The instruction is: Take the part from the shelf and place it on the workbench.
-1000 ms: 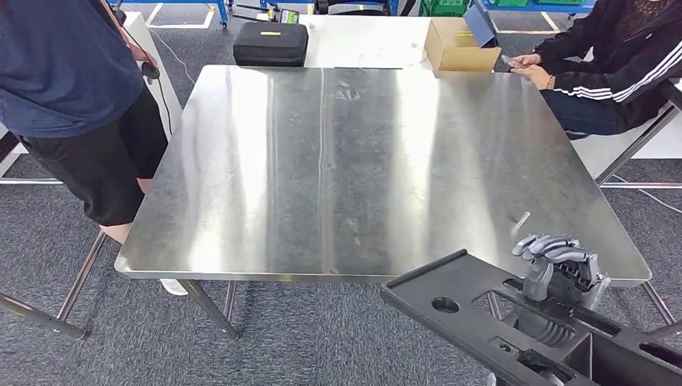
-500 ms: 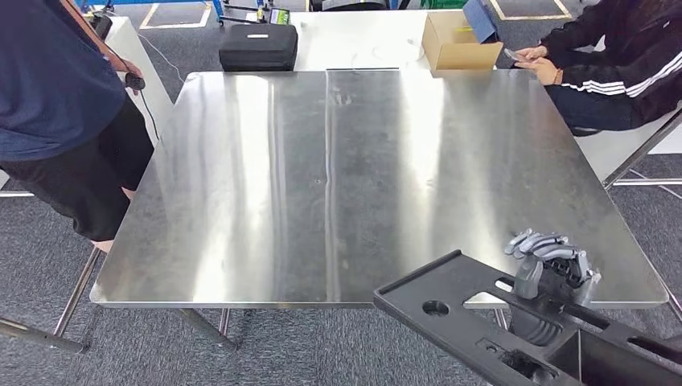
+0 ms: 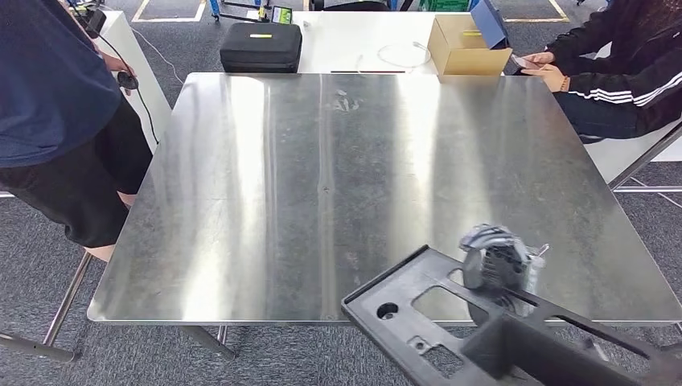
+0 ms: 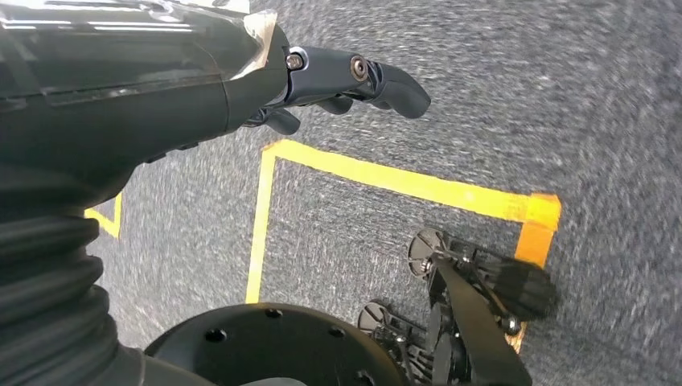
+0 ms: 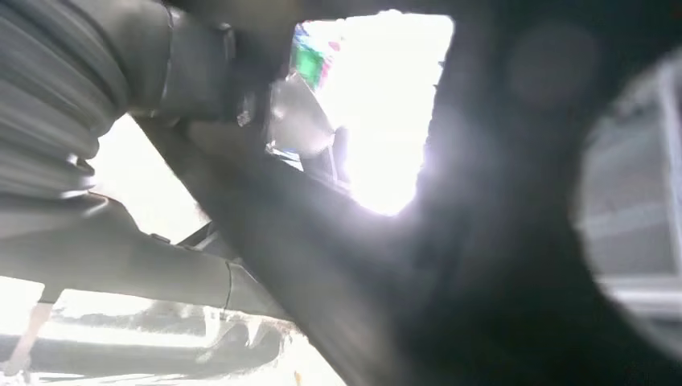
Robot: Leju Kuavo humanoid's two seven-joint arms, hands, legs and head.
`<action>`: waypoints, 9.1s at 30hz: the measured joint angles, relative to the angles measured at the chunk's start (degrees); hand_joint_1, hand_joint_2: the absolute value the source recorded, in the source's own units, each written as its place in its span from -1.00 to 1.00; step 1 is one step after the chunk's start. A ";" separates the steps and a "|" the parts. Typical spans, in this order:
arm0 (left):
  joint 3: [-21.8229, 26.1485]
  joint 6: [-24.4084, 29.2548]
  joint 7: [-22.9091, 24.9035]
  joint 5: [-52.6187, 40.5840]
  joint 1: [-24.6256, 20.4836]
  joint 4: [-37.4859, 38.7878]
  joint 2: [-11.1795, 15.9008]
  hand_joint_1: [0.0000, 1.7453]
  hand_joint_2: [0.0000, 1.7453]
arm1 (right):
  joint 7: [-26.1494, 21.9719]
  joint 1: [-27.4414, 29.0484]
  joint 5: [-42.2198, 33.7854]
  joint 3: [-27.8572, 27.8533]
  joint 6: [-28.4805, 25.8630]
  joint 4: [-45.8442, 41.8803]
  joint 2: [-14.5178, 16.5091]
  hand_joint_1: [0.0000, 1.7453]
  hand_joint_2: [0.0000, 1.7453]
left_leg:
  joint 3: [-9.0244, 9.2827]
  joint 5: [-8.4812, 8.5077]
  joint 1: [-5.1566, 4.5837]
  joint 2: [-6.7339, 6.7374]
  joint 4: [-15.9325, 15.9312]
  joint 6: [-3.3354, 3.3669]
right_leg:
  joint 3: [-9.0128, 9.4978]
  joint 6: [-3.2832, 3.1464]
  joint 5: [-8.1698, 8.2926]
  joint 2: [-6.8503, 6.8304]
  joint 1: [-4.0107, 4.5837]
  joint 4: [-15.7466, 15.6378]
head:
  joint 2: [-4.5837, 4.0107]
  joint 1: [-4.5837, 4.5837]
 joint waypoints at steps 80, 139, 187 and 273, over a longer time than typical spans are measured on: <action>-7.03 0.76 1.60 -6.68 -0.98 0.00 0.59 -1.00 1.00 | 54.59 -74.64 27.73 57.99 -10.41 89.59 9.44 1.00 1.00 | 0.29 0.03 0.20 -0.14 -0.18 0.61 | 0.32 0.76 0.25 -0.23 0.30 -0.55 | 0.00 0.09; -7.97 3.92 1.30 -7.84 -0.80 0.02 1.11 -1.00 -1.00 | 54.29 -77.98 30.22 55.07 -12.21 90.79 -1.34 -1.00 -1.00 | 0.31 0.05 0.24 -0.08 -0.20 0.62 | 0.31 0.77 0.25 -0.20 0.33 -0.55 | 0.00 0.08; -5.75 4.89 4.43 -2.93 -0.84 0.02 1.20 -1.00 -1.00 | 10.94 -48.69 -31.29 11.91 34.92 60.03 3.88 -1.00 -1.00 | 0.81 -0.16 0.32 -0.21 -0.23 0.51 | 0.43 0.83 0.07 -0.26 0.38 -0.72 | 0.00 0.08; -3.34 3.55 4.60 -2.55 -0.47 0.05 1.72 -1.00 -1.00 | 4.87 -13.15 -24.02 31.78 26.05 27.99 -0.27 -1.00 -1.00 | 6.04 -1.31 0.99 0.08 -3.86 0.91 | -8.59 1.67 5.04 -0.37 -0.32 2.80 | 0.00 0.15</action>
